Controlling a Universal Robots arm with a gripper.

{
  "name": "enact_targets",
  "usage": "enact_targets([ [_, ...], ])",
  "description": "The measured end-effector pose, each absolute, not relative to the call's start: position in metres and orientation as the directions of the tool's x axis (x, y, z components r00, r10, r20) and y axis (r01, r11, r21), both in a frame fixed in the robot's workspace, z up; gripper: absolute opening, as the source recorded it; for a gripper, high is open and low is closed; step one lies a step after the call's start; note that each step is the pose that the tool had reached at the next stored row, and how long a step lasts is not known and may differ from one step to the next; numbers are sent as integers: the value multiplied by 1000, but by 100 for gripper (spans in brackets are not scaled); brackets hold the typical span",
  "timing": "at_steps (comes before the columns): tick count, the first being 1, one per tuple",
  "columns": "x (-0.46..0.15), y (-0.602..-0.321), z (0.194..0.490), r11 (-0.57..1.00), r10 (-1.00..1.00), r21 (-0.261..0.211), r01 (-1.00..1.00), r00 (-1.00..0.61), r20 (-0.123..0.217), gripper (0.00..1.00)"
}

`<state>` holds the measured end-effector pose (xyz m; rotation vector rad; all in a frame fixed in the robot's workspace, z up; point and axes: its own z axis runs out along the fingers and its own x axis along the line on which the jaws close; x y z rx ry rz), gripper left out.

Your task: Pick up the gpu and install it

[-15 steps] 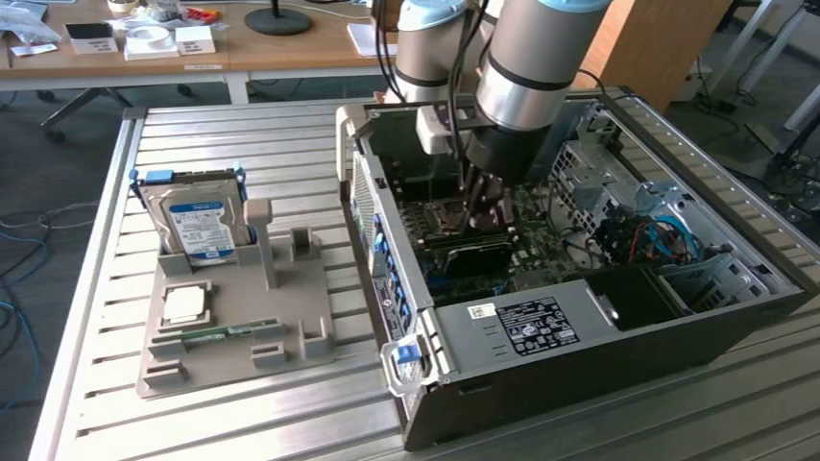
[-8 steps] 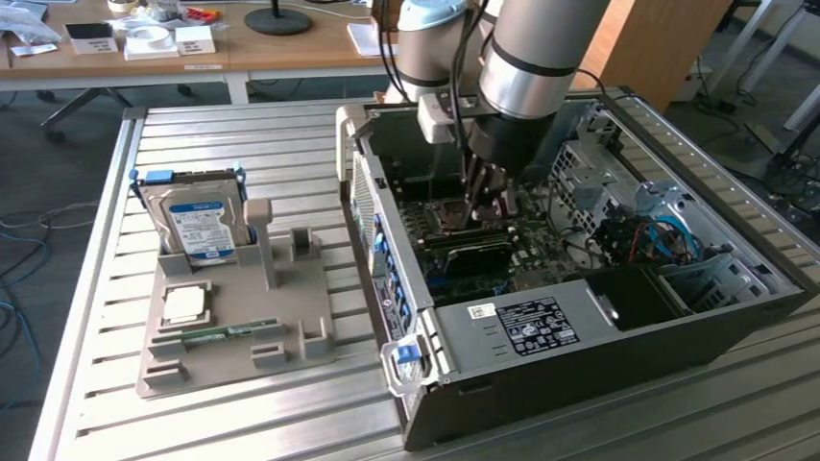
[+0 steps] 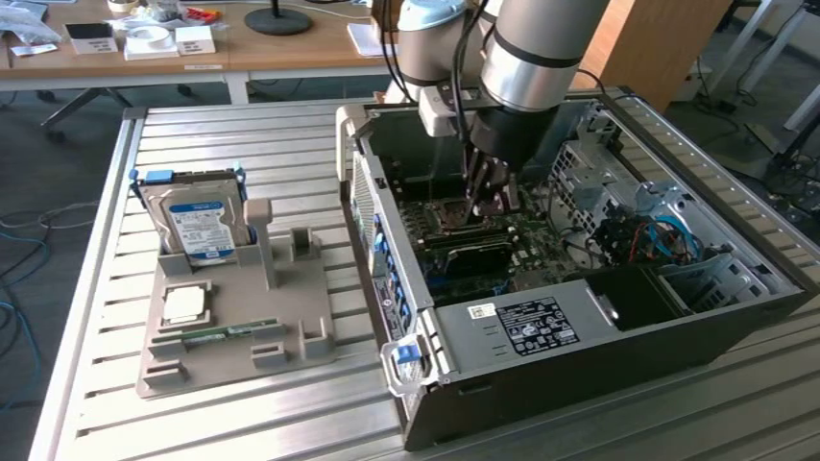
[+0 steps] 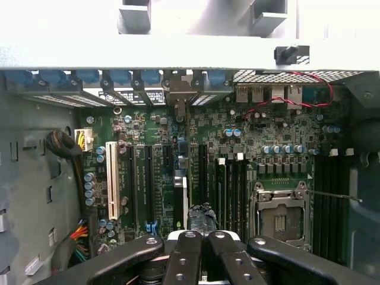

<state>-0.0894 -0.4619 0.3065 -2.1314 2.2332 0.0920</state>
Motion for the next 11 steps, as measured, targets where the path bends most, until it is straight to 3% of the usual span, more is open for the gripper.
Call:
enact_targets([
  [11,-89,-462,307,46,-996,6,-999,-47,-79,11],
])
